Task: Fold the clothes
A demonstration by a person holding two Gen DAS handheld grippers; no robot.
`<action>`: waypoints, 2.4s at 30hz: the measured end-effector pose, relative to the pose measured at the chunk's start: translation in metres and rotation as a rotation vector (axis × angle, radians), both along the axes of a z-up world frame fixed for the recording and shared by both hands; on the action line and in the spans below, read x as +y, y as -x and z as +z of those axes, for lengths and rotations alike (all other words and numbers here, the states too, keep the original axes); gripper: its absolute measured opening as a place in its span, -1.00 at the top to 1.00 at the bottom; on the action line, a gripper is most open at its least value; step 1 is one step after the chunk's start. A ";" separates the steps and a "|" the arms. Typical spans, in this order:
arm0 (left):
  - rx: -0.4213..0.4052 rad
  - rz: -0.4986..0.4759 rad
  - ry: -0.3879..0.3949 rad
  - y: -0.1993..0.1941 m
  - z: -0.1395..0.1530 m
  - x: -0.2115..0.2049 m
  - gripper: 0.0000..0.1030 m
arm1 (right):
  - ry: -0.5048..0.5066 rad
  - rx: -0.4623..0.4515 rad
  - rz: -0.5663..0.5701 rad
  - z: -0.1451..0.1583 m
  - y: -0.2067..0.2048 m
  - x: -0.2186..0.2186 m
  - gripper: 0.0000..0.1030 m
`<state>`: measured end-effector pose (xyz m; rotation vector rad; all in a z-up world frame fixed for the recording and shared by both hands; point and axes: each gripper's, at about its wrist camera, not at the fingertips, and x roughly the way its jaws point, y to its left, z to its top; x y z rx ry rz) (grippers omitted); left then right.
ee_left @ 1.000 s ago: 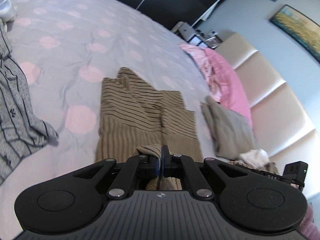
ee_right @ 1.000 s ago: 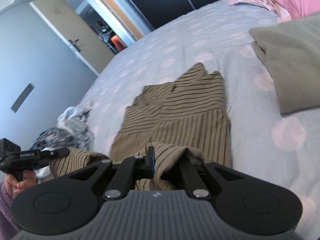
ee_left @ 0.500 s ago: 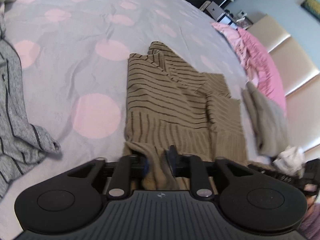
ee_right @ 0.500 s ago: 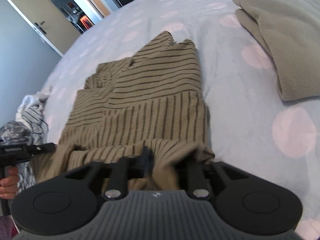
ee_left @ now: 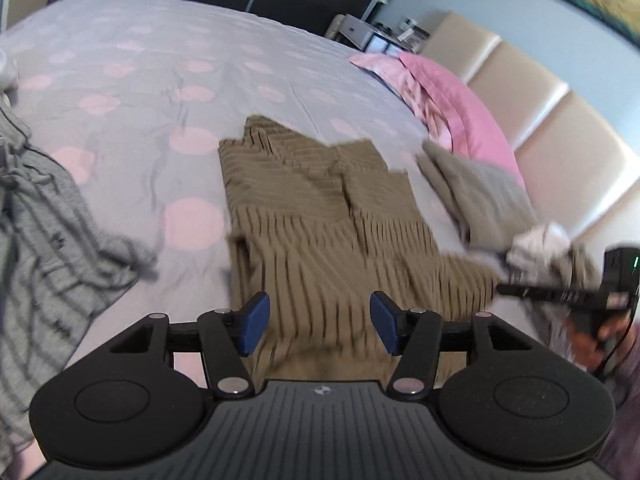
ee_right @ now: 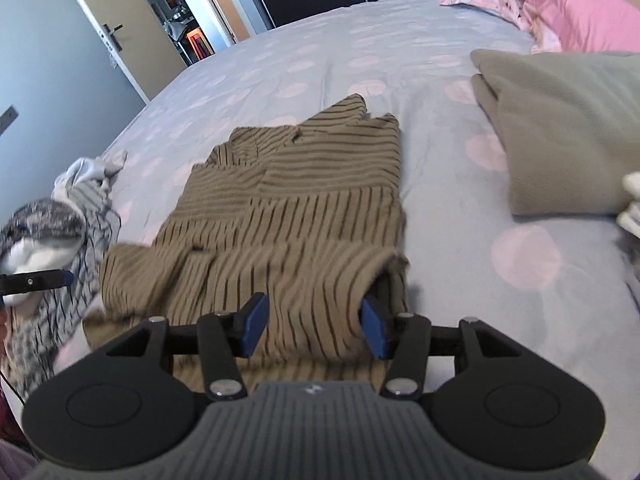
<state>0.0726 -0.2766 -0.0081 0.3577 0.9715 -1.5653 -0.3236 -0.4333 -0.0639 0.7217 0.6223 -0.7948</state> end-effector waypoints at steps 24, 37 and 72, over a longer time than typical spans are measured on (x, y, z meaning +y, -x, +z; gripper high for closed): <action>-0.546 -0.247 0.022 0.071 -0.075 0.035 0.41 | 0.087 0.258 0.158 -0.056 0.009 0.058 -0.01; -0.505 -0.277 -0.138 0.052 -0.080 0.032 1.00 | 0.083 0.288 0.151 -0.061 0.013 0.052 -0.01; -1.438 -0.525 0.077 0.157 -0.134 0.060 0.97 | 0.844 0.854 0.614 -0.104 -0.068 0.128 0.91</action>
